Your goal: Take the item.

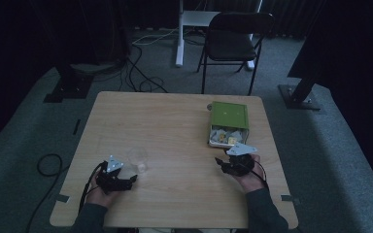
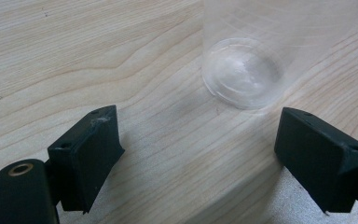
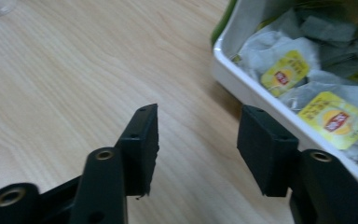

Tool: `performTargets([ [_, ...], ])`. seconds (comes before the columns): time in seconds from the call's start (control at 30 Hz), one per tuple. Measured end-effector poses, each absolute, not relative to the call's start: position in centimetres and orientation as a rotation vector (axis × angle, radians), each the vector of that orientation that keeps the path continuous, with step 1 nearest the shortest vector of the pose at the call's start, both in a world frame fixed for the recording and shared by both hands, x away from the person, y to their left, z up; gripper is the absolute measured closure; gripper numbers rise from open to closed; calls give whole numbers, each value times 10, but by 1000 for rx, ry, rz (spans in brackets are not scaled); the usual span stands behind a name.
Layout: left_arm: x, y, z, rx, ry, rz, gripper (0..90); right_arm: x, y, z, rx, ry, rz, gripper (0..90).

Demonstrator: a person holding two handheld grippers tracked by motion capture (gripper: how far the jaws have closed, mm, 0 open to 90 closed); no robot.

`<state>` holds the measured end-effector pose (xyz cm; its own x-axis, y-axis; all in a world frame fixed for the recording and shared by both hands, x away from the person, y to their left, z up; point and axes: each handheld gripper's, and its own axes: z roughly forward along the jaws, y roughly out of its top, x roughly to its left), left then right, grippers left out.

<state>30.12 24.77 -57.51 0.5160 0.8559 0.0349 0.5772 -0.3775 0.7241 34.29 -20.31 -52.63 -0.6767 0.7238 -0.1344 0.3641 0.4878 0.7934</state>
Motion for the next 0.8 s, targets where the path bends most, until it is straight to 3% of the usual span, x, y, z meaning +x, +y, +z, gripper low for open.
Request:
performTargets([
  [0.2, 301, 248, -575, 2095, 1165, 541, 151, 351, -211, -527, 915, 2264, 1055, 623],
  [0.6, 301, 248, -575, 2094, 1165, 541, 151, 365, -226, -519, 942, 2189, 1035, 521],
  [0.8, 301, 248, -575, 2094, 1165, 541, 151, 378, -229, -522, 931, 2226, 1007, 533],
])
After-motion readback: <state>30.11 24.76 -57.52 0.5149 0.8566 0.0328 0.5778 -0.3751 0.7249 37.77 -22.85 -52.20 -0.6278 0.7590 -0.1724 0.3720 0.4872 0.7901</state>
